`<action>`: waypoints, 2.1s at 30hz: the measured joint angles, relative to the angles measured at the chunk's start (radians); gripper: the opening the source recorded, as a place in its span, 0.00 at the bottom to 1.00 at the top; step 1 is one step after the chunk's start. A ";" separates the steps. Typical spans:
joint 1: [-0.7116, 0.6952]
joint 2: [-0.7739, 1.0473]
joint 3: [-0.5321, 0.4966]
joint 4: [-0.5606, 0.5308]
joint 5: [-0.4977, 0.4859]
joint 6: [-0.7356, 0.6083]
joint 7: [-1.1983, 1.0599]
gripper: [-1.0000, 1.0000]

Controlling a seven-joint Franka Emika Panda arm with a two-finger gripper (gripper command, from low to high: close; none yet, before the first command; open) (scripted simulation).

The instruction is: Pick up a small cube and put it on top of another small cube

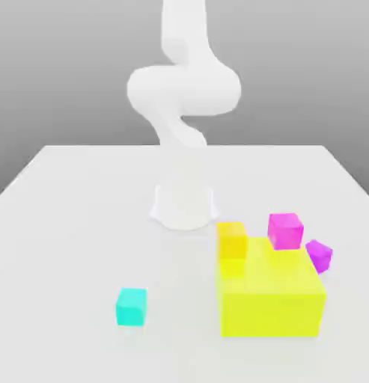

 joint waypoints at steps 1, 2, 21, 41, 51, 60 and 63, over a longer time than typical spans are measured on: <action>-0.004 0.039 -0.007 -0.025 -0.004 0.027 -0.006 0.50; -0.009 0.078 -0.015 -0.049 -0.007 0.053 -0.012 0.50; -0.105 0.779 -0.126 -0.458 0.043 0.527 -0.197 0.50; -0.157 0.816 -0.074 -0.462 0.047 0.556 -0.204 0.00; -0.012 0.453 0.010 -0.521 0.037 0.252 -0.247 0.00; 0.162 0.125 0.093 -0.573 0.085 -0.023 -0.335 0.00; 0.206 0.067 0.114 -0.594 0.098 -0.061 -0.359 0.00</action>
